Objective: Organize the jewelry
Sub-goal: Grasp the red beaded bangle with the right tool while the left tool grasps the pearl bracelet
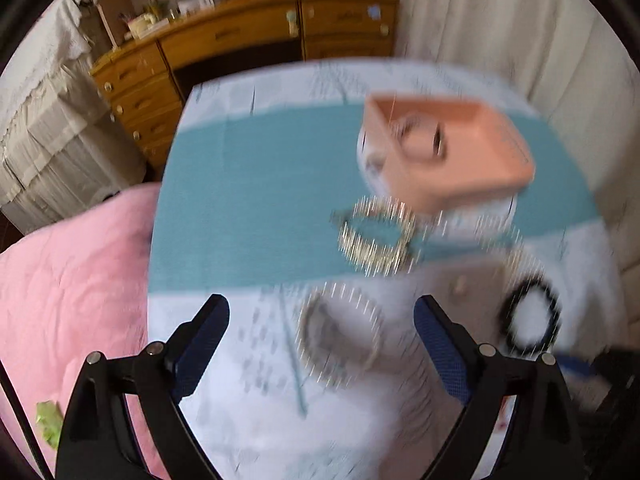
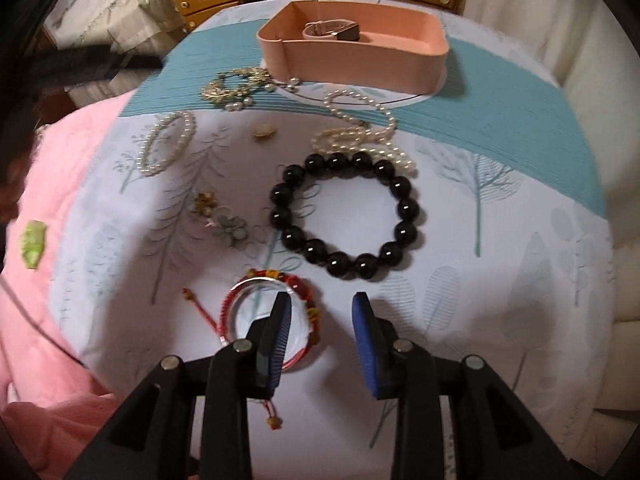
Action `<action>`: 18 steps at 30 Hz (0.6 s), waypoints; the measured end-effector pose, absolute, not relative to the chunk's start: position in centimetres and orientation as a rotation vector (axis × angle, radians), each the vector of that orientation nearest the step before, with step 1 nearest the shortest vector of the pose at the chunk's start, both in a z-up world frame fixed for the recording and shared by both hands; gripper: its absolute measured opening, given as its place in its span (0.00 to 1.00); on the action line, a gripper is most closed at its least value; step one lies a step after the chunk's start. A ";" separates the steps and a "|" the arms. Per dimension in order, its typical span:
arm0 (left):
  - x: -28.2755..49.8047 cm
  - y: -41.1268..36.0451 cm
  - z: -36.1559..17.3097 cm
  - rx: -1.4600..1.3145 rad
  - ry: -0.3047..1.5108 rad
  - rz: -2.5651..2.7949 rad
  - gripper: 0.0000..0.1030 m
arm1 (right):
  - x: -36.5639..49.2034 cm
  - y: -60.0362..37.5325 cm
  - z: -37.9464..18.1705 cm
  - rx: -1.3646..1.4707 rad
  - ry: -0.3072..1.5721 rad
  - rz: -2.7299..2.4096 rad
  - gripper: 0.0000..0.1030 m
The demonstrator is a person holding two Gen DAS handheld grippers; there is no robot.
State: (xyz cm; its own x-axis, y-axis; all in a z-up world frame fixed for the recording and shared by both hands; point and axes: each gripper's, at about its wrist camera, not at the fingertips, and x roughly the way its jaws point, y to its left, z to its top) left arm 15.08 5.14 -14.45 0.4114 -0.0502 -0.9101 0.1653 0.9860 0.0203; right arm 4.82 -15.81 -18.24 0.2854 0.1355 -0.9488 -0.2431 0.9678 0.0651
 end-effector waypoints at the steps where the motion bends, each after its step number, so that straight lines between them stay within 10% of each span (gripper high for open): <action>1: 14.7 5.3 -15.0 0.128 1.158 -0.138 0.90 | 4.8 -15.8 -18.3 -0.082 1.257 0.253 0.31; 9: 14.4 7.0 -18.8 0.158 1.217 -0.067 0.87 | 5.1 -16.0 -19.1 0.040 1.275 0.184 0.30; 18: 16.2 8.6 -19.8 0.101 1.211 -0.145 0.45 | 4.2 -14.3 -19.5 0.009 1.201 0.015 0.22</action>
State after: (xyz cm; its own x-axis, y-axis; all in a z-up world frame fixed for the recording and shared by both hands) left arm 16.15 8.61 -19.79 0.3442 -0.0574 -0.9371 0.1651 0.9863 0.0002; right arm 4.18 -14.32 -19.46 0.3611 0.0165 -0.9324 -0.0070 0.9999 0.0150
